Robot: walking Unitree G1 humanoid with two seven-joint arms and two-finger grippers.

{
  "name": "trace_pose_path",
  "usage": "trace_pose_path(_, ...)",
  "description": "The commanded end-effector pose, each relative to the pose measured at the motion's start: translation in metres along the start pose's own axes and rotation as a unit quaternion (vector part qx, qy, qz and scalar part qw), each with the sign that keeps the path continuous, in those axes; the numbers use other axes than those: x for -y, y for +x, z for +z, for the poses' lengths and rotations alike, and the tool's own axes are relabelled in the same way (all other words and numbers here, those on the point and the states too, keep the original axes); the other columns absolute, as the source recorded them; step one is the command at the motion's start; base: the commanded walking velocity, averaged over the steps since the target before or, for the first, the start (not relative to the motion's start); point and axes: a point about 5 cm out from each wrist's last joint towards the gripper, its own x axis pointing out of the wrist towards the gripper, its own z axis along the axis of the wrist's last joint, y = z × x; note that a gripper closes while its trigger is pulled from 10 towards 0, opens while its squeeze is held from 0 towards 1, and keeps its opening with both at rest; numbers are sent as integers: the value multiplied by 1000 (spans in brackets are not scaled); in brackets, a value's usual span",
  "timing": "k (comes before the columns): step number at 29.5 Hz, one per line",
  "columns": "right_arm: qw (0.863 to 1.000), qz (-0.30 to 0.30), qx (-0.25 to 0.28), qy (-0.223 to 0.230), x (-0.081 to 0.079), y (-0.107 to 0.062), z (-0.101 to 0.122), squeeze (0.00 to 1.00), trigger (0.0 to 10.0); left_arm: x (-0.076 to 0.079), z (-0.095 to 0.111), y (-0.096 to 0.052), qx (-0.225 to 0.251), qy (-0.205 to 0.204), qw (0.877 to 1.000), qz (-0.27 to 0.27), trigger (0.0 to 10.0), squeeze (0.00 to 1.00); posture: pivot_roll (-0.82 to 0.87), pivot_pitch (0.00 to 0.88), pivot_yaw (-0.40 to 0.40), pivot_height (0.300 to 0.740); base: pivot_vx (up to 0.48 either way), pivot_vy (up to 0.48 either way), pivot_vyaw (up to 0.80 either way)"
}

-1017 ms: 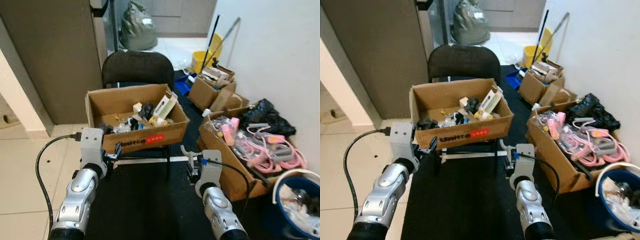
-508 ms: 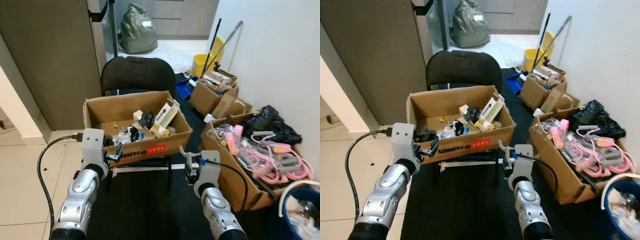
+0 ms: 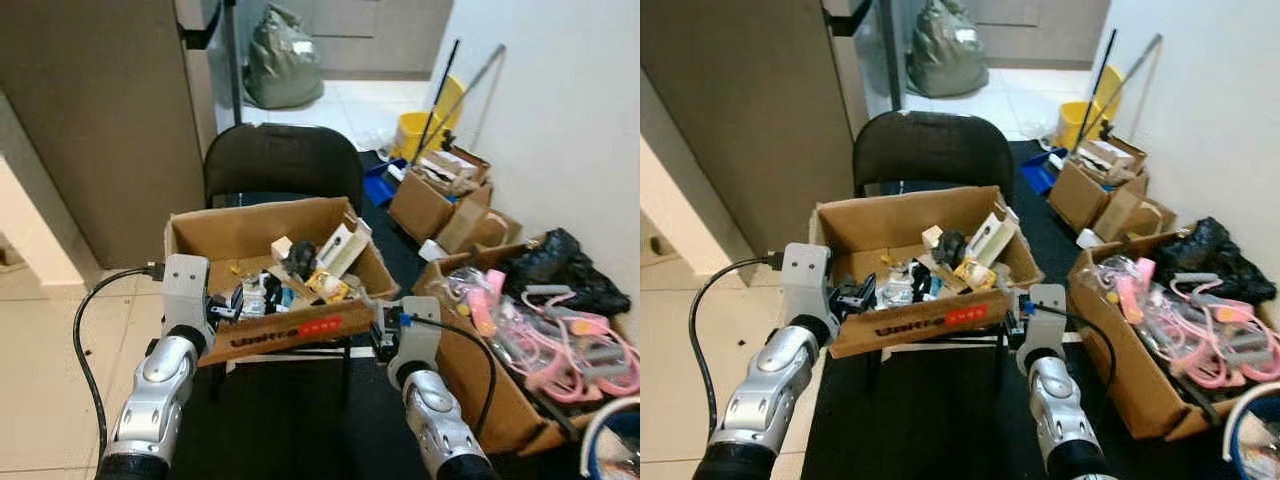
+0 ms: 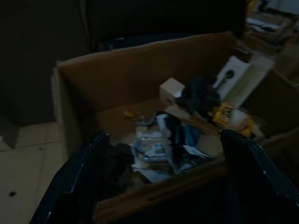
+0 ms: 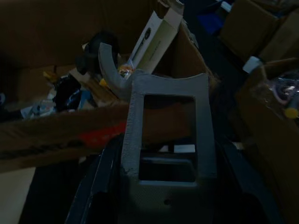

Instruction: Picking trash to rubbish bin

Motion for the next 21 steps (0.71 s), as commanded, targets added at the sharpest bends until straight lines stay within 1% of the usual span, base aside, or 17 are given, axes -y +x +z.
trace_pose_path(1,1000,-9,-7,4,5,-2,-5,0,10000,1,-5,-1,-12,3,1000,-4,10000,0,62,101,-20,740,311,0,0)
trace_pose_path(6,1000,1,-3,7,2,-1,-2,0,10000,2,-4,0,-12,5,1000,-6,10000,0,62,102,-19,740,311,0,0)
trace_pose_path(10,1000,12,7,-3,-1,2,4,0,10000,2,-3,0,-11,5,1000,-6,10000,0,63,103,-21,740,313,0,0)
trace_pose_path(13,1000,14,9,-2,-2,3,6,0,10000,2,-3,0,-11,7,1000,-4,10000,0,64,102,-21,740,311,0,0)
trace_pose_path(18,999,36,18,-8,-9,8,14,0,10000,5,-2,1,-9,7,1000,-6,10000,0,68,102,-21,740,298,0,0)
trace_pose_path(19,998,48,24,-15,-13,10,18,0,10000,6,-2,1,-9,8,1000,-6,10000,0,70,98,-25,740,300,0,0)
trace_pose_path(21,998,52,26,-17,-14,10,19,0,10000,6,-2,1,-10,8,1000,-6,10000,0,71,97,-26,740,300,0,0)
